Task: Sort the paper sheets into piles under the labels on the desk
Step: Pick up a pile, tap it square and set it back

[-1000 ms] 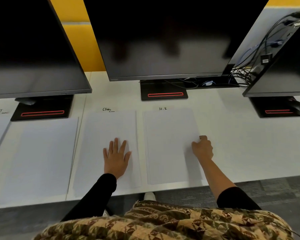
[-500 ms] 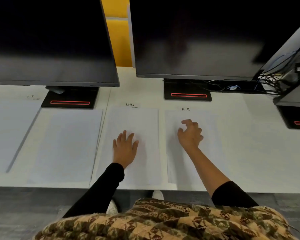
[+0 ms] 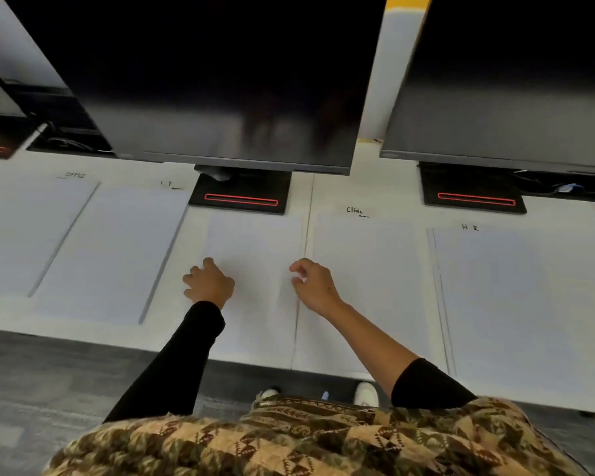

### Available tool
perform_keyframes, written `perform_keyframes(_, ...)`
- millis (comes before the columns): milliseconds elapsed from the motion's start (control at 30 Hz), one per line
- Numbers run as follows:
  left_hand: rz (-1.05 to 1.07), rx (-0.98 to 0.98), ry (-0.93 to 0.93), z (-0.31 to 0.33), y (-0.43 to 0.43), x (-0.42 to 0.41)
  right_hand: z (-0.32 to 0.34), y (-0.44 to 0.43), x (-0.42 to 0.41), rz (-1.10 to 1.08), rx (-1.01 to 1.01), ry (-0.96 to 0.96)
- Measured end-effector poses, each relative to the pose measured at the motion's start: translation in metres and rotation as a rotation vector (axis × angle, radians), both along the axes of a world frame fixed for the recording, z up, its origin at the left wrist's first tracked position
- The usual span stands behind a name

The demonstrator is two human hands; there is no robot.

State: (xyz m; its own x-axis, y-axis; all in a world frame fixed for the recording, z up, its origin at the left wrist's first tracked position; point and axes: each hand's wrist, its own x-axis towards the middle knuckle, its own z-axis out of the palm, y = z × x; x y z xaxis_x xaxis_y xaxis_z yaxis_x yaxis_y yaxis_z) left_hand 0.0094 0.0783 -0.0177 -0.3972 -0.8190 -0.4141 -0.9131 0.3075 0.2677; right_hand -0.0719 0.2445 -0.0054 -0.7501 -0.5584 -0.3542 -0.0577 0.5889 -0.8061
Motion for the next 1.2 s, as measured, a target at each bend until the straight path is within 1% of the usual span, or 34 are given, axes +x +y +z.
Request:
perform_keyframes(100,-0.051,0.025,-0.079,-0.005,-0.016,0.007,-0.006,-0.019,0.005,0.037,0.100,-0.019)
perform_keyframes(200,-0.090,0.040,-0.090,-0.009,-0.024,0.011,-0.013,-0.033,0.007,0.004,0.166,-0.017)
perform_keyframes(267,-0.066,0.056,-0.049,-0.010,-0.029,0.012,-0.014,-0.040,0.006,-0.065,0.204,-0.032)
perform_keyframes(367,0.013,0.146,0.046,-0.011,-0.040,0.014,-0.012,-0.047,0.002,-0.171,0.254,-0.064)
perform_keyframes(600,0.084,0.321,0.155,-0.020,-0.054,0.024,-0.021,-0.051,0.007,-0.295,0.328,-0.111)
perform_keyframes(667,0.066,0.290,0.121,-0.018,-0.053,0.023,-0.023,-0.053,0.008,-0.295,0.302,-0.125)
perform_keyframes(733,0.062,0.219,0.067,-0.015,-0.052,0.021,-0.023,-0.055,0.009,-0.282,0.285,-0.127)
perform_keyframes(800,0.078,0.179,0.065,-0.014,-0.051,0.021,-0.024,-0.058,0.011,-0.269,0.290,-0.125)
perform_keyframes(900,0.122,0.289,0.217,-0.016,-0.055,0.026,-0.026,-0.064,0.015,-0.259,0.332,-0.131)
perform_keyframes(967,0.147,0.342,0.288,-0.014,-0.055,0.029,-0.028,-0.068,0.018,-0.237,0.408,-0.108)
perform_keyframes(1000,0.132,0.332,0.259,-0.013,-0.053,0.031,-0.028,-0.071,0.020,-0.212,0.454,-0.096)
perform_keyframes(1100,0.043,0.192,0.076,-0.011,-0.041,0.034,-0.025,-0.079,0.028,-0.190,0.535,-0.048)
perform_keyframes(1200,0.051,0.127,0.037,-0.012,-0.029,0.036,-0.021,-0.083,0.038,-0.286,0.502,-0.022)
